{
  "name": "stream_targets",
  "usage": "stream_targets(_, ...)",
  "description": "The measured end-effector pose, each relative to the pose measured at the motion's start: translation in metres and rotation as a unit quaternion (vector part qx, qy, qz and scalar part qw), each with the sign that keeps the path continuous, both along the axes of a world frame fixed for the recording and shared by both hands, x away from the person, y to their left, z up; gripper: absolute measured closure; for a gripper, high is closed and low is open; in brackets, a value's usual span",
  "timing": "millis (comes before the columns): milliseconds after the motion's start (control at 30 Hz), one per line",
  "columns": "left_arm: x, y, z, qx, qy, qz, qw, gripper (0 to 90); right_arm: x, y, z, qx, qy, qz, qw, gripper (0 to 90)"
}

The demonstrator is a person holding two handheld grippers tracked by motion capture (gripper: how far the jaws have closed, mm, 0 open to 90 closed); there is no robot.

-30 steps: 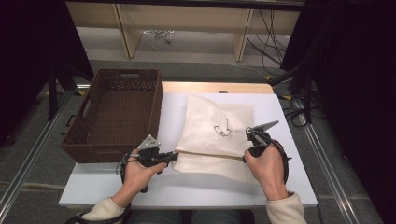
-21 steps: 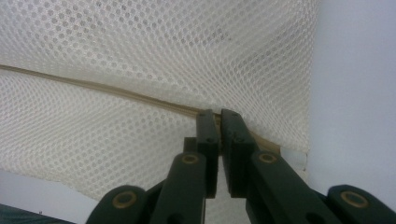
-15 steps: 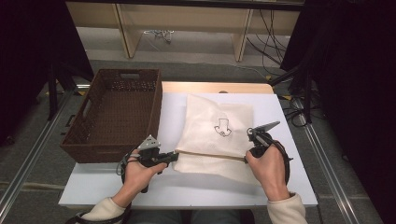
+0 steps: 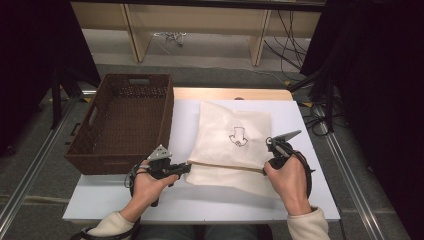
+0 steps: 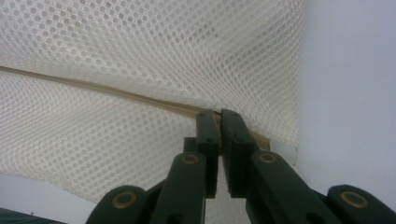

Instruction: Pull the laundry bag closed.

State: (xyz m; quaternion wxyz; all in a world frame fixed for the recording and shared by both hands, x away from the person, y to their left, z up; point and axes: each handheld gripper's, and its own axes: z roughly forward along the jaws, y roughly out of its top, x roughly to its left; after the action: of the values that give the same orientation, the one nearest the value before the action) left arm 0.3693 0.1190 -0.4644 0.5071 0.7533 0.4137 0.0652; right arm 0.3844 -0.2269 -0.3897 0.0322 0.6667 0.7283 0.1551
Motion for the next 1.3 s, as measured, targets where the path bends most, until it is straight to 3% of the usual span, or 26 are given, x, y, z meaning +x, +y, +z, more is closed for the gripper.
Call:
stream_targets(433, 0.0001, -0.0002, -0.0004, 0.0, 0.001, 0.0, 1.0, 85.1, -0.0005, -0.0007, 0.0012, 0.005, 0.01, -0.028, 0.9995, 87.6)
stream_targets(633, 0.0002, 0.0001, -0.0005, -0.001, 0.001, 0.001, 1.0, 85.1, 0.0, -0.0048, 0.0005, 0.004, 0.003, -0.011, 0.9999, 87.6)
stream_targets(667, 0.0001, 0.0, -0.0005, -0.001, 0.003, 0.001, 1.0, 85.1, -0.001, -0.0033, 0.0006, 0.004, 0.003, -0.026, 0.9996, 87.5)
stream_targets(767, 0.0002, -0.0001, -0.0004, 0.0, 0.001, 0.0, 1.0, 85.1, -0.0005, -0.0068, -0.0008, 0.0, -0.003, -0.006, 1.0, 87.6)
stream_targets(1200, 0.0002, 0.0, -0.0004, 0.0, 0.002, 0.001, 1.0, 85.1, -0.0008, -0.0074, -0.0007, -0.001, -0.002, -0.007, 1.0, 87.6)
stream_targets(1300, 0.0006, 0.0011, -0.0006, 0.002, -0.001, 0.002, 1.0, 85.1, -0.0005, -0.0084, 0.0008, 0.001, 0.004, -0.02, 0.9998, 87.6)
